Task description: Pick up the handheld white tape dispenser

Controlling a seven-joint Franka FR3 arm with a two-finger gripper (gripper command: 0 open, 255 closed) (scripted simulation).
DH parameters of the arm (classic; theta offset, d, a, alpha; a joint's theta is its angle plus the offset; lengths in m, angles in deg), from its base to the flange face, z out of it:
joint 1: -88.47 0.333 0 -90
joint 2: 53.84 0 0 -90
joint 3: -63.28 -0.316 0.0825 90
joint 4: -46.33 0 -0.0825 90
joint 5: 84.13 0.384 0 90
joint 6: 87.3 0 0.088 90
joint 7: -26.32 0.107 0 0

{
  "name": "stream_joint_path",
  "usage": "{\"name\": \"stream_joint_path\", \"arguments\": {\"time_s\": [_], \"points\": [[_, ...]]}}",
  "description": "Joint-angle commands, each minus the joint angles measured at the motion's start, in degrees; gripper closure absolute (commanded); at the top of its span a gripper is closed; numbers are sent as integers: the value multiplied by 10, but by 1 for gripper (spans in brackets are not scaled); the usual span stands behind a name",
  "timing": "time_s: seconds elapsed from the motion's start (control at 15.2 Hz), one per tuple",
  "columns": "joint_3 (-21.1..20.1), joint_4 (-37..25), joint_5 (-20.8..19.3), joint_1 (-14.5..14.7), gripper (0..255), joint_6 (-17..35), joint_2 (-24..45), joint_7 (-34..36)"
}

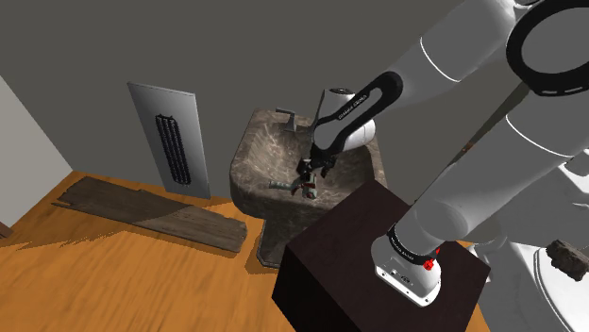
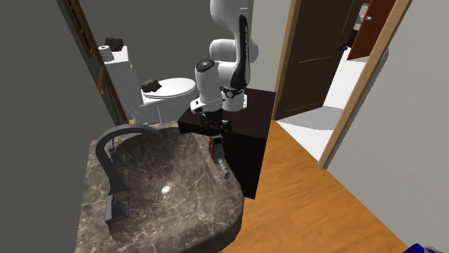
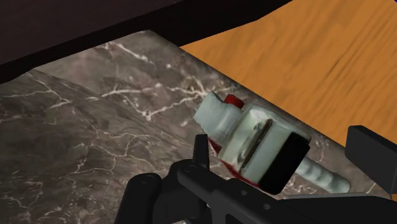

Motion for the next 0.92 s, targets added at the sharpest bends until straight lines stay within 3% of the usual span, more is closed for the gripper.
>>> {"name": "stream_joint_path", "arguments": {"time_s": [0.0, 0.2, 0.26, 0.86], "points": [[-1, -2, 8, 3, 0, 21, 23, -6], [-2, -3, 16, 4, 0, 37, 40, -12], [-3, -2, 17, 5, 255, 38, 40, -11], [-2, -3, 16, 4, 255, 37, 40, -12]]}}
